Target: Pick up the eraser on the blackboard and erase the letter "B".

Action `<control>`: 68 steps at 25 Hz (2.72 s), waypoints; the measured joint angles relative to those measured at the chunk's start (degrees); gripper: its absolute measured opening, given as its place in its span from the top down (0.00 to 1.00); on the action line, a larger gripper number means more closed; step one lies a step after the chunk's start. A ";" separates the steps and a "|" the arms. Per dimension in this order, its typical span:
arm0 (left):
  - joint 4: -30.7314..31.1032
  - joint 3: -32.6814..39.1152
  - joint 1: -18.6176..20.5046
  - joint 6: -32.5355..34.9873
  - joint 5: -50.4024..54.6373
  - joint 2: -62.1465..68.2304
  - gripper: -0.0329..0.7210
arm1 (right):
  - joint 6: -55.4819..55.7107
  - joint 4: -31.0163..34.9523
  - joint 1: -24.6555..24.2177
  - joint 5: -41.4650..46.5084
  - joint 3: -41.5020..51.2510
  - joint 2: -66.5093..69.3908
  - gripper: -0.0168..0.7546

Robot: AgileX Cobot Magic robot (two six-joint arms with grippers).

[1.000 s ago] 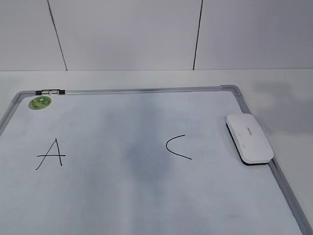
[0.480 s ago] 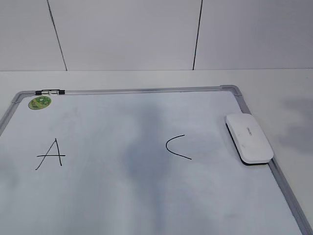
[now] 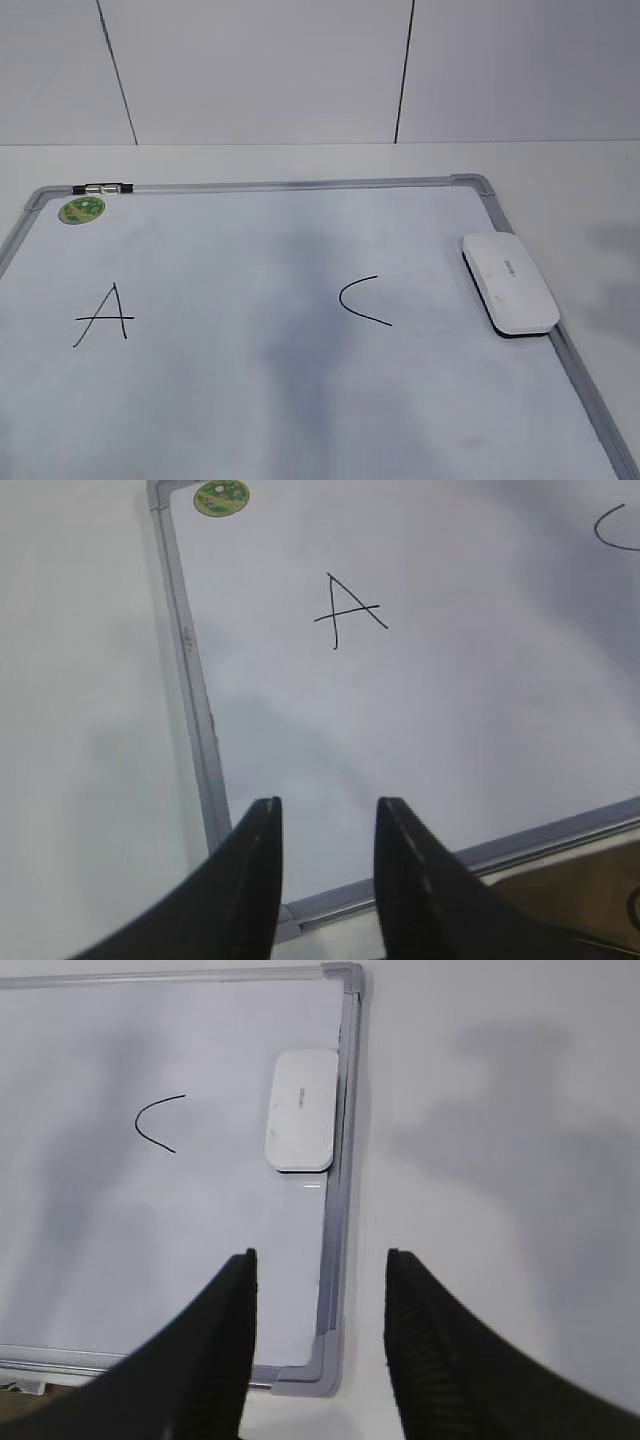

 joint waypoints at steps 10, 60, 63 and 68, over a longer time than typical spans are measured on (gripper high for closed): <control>-0.21 5.53 -5.77 1.44 -1.47 -1.84 0.64 | -0.11 -0.27 0.00 0.14 11.01 -15.52 0.56; 8.18 8.24 -6.18 -11.55 -8.62 -11.62 0.63 | -2.04 -5.06 0.00 -6.93 27.24 -29.01 0.57; 8.18 8.24 -6.18 -11.55 -8.62 -11.62 0.64 | -2.04 -5.06 0.00 -6.93 27.24 -29.01 0.57; 8.48 8.24 -6.18 -11.97 -8.64 -11.62 0.64 | -2.04 -5.06 0.00 -6.93 27.24 -29.01 0.57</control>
